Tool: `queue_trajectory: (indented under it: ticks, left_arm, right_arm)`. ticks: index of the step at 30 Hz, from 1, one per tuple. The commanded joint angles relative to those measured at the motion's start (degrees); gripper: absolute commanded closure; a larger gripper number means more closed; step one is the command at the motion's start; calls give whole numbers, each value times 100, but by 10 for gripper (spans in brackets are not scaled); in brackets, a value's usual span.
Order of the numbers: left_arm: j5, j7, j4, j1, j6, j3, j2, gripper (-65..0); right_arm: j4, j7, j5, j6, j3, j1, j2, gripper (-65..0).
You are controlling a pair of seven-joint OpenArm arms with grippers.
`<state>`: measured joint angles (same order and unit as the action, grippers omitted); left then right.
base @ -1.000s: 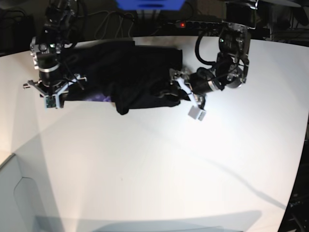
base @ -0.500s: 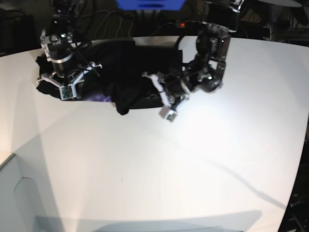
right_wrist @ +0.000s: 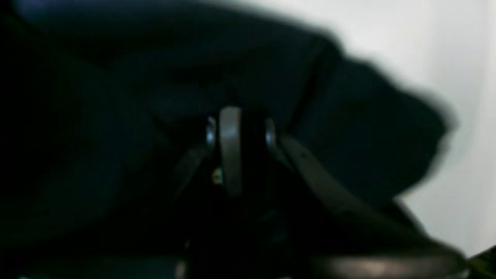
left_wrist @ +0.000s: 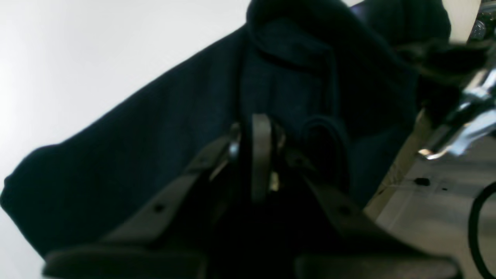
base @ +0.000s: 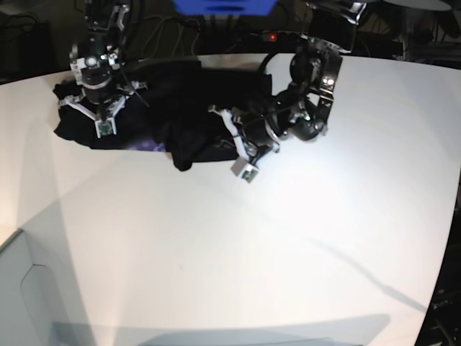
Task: Fold the T-shirt properly
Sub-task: 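Push the folded end further over the strip with the left gripper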
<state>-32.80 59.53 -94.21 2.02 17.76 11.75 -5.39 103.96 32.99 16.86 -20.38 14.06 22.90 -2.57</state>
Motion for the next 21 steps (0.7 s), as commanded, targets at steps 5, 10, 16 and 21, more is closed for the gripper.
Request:
queue_trajectory:
  ticks: [5,10,16,21]
  left_arm:
    - [-145,-76,-95,-163,22,139,139,-34]
    - [-136,-41,63,-400,22,772,235,-35]
    - [-153,-85,863,-699,66,1326,561,-35]
    - [-153,-41,977,-796,83,1335,824,-35]
  right_arm:
    - [43,-42,-20,82,-22,-26,33,-67]
    - [35,-42,-20,82,-22,-35,24,-67]
    - [52,-42,-20,65,-22,-35,24,-67]
    - [61,-42,-20,56,-22,-26,24,-67]
